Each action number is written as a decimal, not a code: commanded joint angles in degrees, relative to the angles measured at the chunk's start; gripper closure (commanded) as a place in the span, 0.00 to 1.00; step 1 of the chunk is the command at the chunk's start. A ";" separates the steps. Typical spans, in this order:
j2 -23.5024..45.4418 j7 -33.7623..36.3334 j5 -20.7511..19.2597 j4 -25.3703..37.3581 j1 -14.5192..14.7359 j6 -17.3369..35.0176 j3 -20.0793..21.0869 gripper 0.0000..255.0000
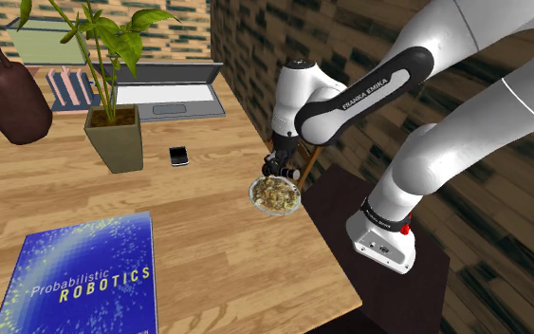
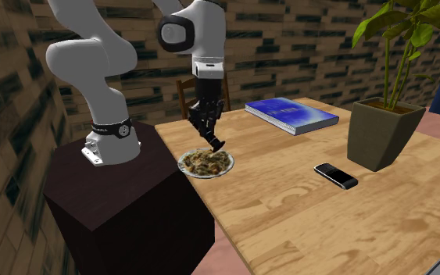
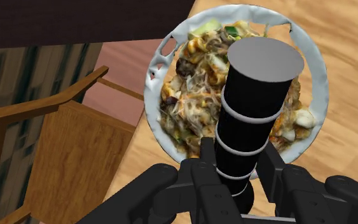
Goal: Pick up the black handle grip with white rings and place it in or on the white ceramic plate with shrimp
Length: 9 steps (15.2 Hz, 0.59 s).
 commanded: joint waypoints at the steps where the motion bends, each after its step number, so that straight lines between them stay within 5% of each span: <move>1: 2.21 0.50 -0.65 -0.38 -0.64 2.61 0.53 1.00; 9: 9.76 3.58 -4.27 -1.36 -3.34 10.92 2.74 1.00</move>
